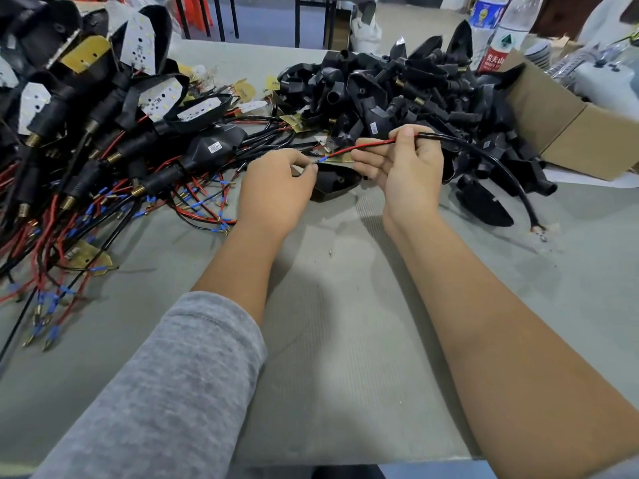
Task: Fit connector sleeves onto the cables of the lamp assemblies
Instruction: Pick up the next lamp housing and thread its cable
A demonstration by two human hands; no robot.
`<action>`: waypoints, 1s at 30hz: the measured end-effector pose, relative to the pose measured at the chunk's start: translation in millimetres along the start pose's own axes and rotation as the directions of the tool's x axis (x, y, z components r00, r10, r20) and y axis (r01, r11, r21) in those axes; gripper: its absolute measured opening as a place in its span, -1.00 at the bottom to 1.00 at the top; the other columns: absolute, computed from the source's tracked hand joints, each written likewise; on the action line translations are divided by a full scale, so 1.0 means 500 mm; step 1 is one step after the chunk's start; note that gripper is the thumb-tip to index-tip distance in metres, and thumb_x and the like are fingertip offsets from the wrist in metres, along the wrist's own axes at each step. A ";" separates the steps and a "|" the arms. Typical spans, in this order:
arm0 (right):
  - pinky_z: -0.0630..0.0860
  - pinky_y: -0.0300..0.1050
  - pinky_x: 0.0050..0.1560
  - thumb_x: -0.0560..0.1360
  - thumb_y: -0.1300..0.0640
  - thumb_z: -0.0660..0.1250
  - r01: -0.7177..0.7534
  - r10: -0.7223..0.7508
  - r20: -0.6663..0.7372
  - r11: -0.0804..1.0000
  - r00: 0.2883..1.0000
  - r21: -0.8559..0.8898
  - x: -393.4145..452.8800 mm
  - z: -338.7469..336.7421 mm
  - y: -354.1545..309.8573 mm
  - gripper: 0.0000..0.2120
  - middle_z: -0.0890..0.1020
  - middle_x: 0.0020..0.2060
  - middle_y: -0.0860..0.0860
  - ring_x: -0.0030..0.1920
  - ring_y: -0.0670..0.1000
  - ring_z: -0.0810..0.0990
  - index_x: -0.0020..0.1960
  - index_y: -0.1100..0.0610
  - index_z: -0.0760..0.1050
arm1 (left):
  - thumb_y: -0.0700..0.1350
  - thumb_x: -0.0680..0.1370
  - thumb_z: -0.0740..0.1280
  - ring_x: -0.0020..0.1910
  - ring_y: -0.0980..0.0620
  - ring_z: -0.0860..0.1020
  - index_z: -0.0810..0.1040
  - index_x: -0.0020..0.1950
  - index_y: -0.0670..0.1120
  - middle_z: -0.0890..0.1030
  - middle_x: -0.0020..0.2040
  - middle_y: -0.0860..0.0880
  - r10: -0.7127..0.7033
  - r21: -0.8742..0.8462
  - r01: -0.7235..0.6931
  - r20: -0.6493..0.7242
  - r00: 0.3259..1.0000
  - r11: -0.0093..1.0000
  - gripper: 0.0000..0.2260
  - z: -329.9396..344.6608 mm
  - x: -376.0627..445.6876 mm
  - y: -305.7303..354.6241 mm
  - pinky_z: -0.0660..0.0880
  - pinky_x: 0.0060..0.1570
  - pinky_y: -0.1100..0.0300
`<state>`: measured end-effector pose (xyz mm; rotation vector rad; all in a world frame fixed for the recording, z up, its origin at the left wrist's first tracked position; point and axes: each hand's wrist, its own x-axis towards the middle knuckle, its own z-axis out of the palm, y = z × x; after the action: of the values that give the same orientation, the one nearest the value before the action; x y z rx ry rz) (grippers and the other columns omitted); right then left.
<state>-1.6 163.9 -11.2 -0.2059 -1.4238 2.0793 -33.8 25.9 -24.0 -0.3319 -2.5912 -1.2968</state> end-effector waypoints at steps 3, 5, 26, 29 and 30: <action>0.63 -0.11 -0.31 0.70 0.20 0.00 0.024 -0.024 -0.049 1.000 0.999 -0.003 0.004 -0.002 0.001 -0.85 0.65 -0.26 0.20 -0.34 0.08 0.68 0.02 0.21 0.31 | -0.09 0.57 0.31 -0.24 -0.04 0.67 0.65 -0.03 -0.02 0.68 -0.18 -0.02 -0.071 -0.208 0.074 0.021 0.997 0.975 -0.88 -0.001 0.003 -0.002 0.61 -0.06 0.03; 0.63 -0.11 -0.30 0.69 0.21 0.01 0.017 -0.017 -0.056 1.000 0.998 -0.007 0.004 -0.002 0.001 -0.85 0.64 -0.26 0.20 -0.34 0.08 0.68 0.02 0.21 0.31 | -0.14 0.58 0.32 -0.32 0.06 0.67 0.64 0.01 -0.04 0.69 -0.14 -0.04 -0.120 -0.324 0.118 0.015 0.993 0.939 -0.89 -0.001 0.010 -0.006 0.63 -0.11 0.12; 0.64 -0.16 -0.19 0.65 0.24 0.18 -0.088 0.110 0.111 0.979 0.988 -0.184 -0.015 0.006 0.002 -0.82 0.66 -0.23 0.15 -0.29 0.00 0.67 -0.04 0.26 0.53 | -0.39 0.47 0.42 -0.07 0.10 0.65 0.53 0.17 -0.15 0.61 -0.01 -0.04 -0.211 -0.865 0.202 0.114 0.971 0.459 -0.68 0.006 0.013 0.012 0.59 -0.02 0.24; 0.59 -0.16 -0.24 0.62 0.24 0.24 -0.095 0.124 0.117 0.969 0.985 -0.229 -0.016 0.005 -0.001 -0.83 0.61 -0.31 0.09 -0.36 -0.02 0.58 -0.08 0.22 0.57 | -0.45 0.44 0.41 -0.01 -0.02 0.66 0.36 0.34 -0.12 0.60 -0.01 -0.14 -0.270 -0.940 0.196 0.119 0.955 0.279 -0.47 0.001 0.012 0.014 0.61 -0.07 0.22; 0.57 -0.16 -0.26 0.61 0.24 0.26 -0.096 0.126 0.119 0.968 0.985 -0.233 -0.017 0.005 -0.001 -0.84 0.60 -0.32 0.08 -0.35 -0.02 0.57 -0.09 0.20 0.57 | -0.45 0.44 0.41 -0.05 -0.02 0.67 0.32 0.37 -0.12 0.60 -0.03 -0.16 -0.294 -0.958 0.190 0.123 0.948 0.214 -0.43 -0.001 0.013 0.014 0.61 -0.09 0.22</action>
<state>4.2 157.6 -11.4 -0.2482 -1.7691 2.0485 -37.8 30.4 -16.5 0.0012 -1.3656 -2.8567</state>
